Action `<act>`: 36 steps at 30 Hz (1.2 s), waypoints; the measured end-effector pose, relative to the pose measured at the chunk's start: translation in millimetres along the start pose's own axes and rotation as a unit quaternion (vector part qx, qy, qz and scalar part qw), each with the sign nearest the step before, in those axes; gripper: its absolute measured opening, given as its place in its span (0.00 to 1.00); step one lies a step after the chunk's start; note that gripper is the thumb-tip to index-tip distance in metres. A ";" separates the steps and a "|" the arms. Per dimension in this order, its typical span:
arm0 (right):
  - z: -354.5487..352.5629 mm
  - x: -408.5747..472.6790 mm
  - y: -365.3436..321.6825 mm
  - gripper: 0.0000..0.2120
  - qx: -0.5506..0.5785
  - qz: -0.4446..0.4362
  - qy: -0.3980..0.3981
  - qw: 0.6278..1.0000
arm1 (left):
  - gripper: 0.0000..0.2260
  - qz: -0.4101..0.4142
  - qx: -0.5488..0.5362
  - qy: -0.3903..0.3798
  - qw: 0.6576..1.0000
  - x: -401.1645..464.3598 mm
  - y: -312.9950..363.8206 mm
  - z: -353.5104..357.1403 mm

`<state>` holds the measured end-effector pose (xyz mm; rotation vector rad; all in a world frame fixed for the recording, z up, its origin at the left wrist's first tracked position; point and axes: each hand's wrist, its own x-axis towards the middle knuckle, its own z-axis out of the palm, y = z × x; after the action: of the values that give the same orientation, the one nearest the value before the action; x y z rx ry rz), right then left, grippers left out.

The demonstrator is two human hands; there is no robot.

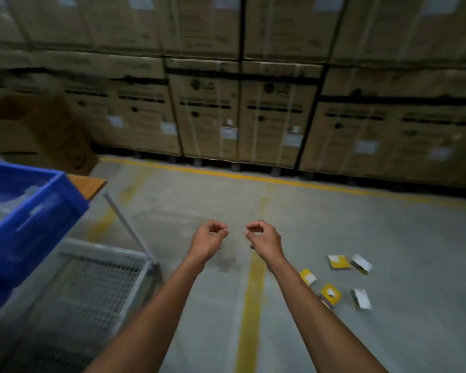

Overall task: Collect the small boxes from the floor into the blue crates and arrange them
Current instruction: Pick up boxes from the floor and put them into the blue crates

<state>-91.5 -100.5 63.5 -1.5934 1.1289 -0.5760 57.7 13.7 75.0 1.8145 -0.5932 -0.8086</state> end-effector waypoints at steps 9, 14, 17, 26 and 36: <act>-286.3 -55.6 137.8 0.08 -0.024 0.050 0.150 0.987 | 0.03 0.022 0.050 -0.166 0.985 -69.8 32.4 301.5; -401.9 -98.2 188.4 0.08 -0.004 0.107 0.231 0.967 | 0.03 0.046 0.079 -0.253 0.963 -108.8 47.9 430.9; -456.5 -112.1 209.1 0.08 0.001 0.126 0.268 0.955 | 0.03 0.043 0.092 -0.293 0.951 -123.4 59.6 494.7; -600.0 -87.3 254.6 0.08 -0.017 0.155 0.323 0.933 | 0.06 0.049 0.102 -0.346 0.932 -120.2 93.1 676.6; -760.6 50.7 287.1 0.10 -0.065 0.156 0.247 0.954 | 0.05 0.005 0.091 -0.315 0.945 -40.2 136.7 866.0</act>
<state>-798.1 -505.3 41.6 -1.3708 1.7878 -0.7205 -627.7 -527.9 -9.1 1.6979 -1.1148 -1.3803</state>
